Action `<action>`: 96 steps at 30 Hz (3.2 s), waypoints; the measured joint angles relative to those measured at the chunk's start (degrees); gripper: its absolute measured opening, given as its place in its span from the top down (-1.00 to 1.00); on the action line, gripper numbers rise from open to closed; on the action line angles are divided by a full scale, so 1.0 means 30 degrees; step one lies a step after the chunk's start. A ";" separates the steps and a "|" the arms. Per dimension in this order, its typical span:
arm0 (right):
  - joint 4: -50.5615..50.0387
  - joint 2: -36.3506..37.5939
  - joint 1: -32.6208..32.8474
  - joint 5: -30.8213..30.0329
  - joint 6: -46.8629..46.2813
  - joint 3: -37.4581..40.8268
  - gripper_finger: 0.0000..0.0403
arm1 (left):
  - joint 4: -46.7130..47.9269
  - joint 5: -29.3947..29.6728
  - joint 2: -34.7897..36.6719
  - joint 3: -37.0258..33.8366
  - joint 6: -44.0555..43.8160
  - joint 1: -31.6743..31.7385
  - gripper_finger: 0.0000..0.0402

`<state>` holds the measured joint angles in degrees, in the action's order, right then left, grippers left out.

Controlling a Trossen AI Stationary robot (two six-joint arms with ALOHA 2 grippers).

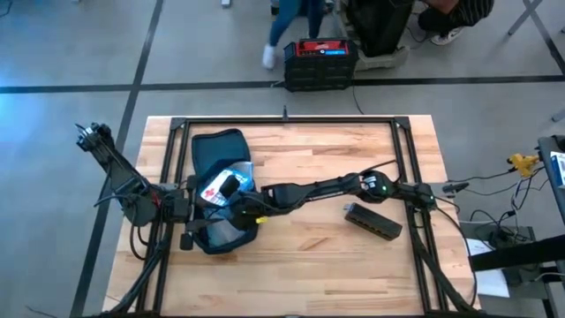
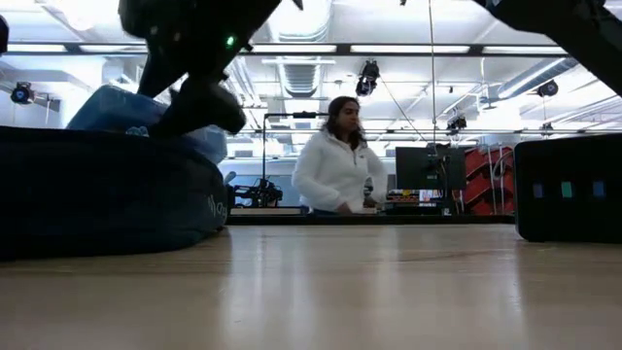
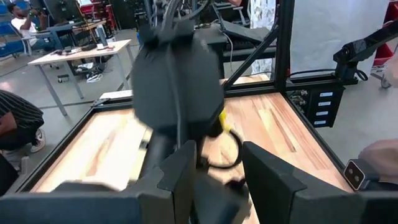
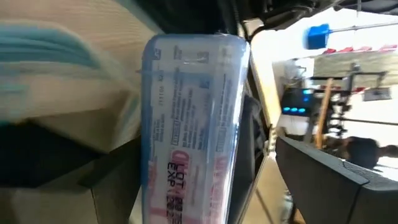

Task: Unpack backpack
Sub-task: Put the blue medicine box into the backpack, then put the black pill organizer into the backpack

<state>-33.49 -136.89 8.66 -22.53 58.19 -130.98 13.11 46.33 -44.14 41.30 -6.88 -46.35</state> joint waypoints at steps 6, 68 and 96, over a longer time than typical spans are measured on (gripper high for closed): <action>0.2467 0.0053 0.0012 0.0154 -0.0632 0.0000 -0.56 | 0.0058 0.0867 -0.0007 -0.0007 0.0431 0.0014 0.41; -1.7040 1.9789 0.2619 0.7077 -3.6818 1.8923 -0.24 | 0.7719 -0.2805 -0.4735 -0.2477 -1.4019 0.0124 0.41; -0.8607 1.8847 0.2652 0.7715 -3.3072 2.7207 -0.85 | 1.0262 -0.2596 -0.4626 -0.2710 -1.9463 0.0131 0.41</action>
<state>-59.31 -80.35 16.61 0.61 -41.03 -49.36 43.90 38.54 -58.02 33.17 -65.27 -45.95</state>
